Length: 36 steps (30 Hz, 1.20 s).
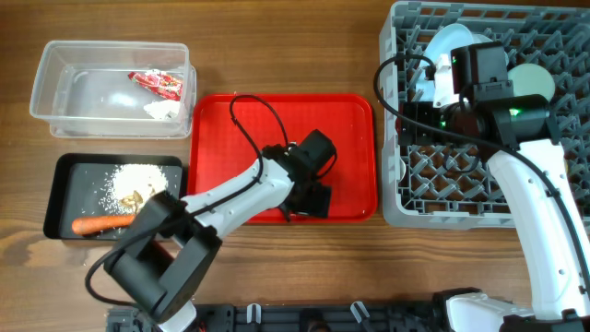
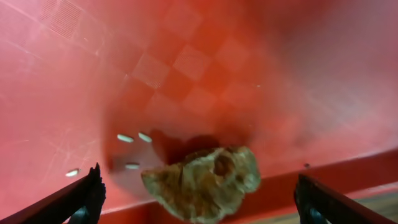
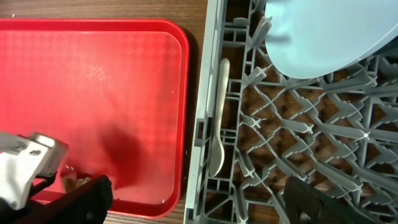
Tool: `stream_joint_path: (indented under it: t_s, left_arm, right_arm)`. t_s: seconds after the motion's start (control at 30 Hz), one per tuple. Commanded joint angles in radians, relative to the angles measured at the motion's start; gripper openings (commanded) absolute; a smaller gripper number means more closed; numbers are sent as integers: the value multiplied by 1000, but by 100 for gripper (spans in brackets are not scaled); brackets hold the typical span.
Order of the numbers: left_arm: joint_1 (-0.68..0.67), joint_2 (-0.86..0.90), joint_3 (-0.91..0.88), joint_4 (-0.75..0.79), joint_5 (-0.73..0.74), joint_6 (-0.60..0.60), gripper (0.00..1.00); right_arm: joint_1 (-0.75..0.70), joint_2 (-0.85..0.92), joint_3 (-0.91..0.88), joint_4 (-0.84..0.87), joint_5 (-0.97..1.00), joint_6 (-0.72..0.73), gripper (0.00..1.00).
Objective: Sort waste into correct bins and load items into the dishwasher rack
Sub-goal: 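Reach the left gripper to the brown food scrap and grasp it, then drop the food scrap onto the black tray with the left gripper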
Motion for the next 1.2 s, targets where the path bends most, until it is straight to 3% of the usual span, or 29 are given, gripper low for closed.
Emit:
stream_joint_path:
  t_s: [0.0,0.13,0.17,0.37,0.53,0.73,0.9,1.1,1.17]
  left_arm:
    - [-2,39,6,12,5,12,88]
    - [-2,40,6,18,5,12,50]
    - [-2,40,6,18,5,12,44]
    - [0,39,7,15,3,13,31]
    - [78,-32,30,-40,-69,12,16]
    - [317,-248,46,-145,-178,13,17]
    - [610,-403,46,-177,-240,12,20]
    - [943,-383,43,-152,-240,2,23]
    - [1041,-346,43,-151,-237,-65,34]
  right_arm:
    - [4,5,-3,-4,18,18,90]
    - [4,5,-3,-4,18,18,91]
    - [4,5,-3,-4,18,18,91]
    - [4,5,-3,-6,18,17,91]
    - [4,5,-3,-8,18,17,91]
    - [4,5,-3,-11,18,18,91]
    - [4,5,-3,-11,18,17,91]
    - [4,5,-3,-11,18,17,91]
    - [4,5,-3,-11,18,17,91]
